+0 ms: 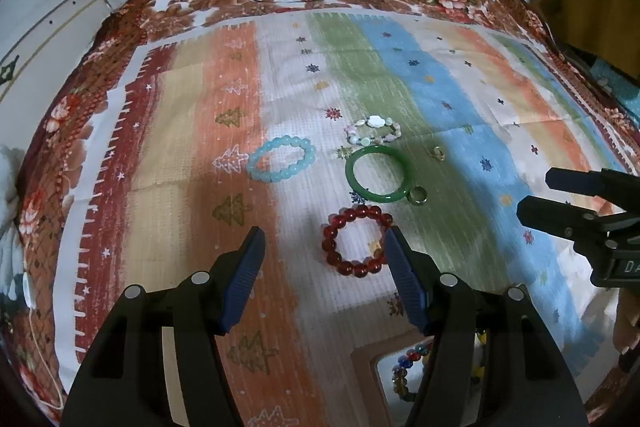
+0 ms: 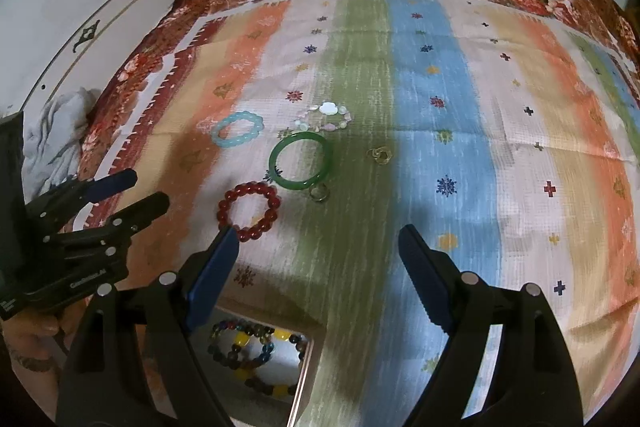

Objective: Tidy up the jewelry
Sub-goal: 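Move left tool to red beaded bracelet while right tool approaches green jade bangle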

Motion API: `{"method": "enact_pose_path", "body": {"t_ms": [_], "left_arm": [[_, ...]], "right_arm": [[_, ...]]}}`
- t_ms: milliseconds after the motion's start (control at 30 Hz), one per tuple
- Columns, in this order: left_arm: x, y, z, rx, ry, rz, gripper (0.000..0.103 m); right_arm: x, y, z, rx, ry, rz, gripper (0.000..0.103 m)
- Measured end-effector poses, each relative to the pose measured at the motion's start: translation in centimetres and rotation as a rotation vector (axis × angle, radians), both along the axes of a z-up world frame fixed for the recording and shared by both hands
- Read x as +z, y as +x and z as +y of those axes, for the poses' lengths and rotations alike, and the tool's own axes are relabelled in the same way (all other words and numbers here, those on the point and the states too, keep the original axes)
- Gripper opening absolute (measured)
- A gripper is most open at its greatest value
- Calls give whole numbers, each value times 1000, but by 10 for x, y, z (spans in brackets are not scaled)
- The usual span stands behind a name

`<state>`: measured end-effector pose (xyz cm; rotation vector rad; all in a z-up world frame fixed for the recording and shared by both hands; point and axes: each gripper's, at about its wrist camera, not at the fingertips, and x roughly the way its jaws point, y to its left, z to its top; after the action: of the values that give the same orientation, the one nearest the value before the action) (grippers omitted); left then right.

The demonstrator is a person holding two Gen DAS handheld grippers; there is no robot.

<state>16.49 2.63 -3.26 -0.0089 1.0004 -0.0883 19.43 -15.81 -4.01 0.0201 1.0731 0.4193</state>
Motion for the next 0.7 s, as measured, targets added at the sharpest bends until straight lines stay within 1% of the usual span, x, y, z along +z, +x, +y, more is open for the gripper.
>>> {"method": "enact_pose_path", "body": {"t_ms": [200, 533, 700], "left_arm": [[-5, 12, 1, -6, -12, 23, 62], [-20, 30, 3, -19, -52, 83, 62], [-27, 37, 4, -20, -54, 106, 62]], "right_arm": [[-1, 9, 2, 1, 6, 2, 81], [-19, 33, 9, -8, 22, 65, 81], [-27, 41, 11, -14, 33, 94, 81]]}}
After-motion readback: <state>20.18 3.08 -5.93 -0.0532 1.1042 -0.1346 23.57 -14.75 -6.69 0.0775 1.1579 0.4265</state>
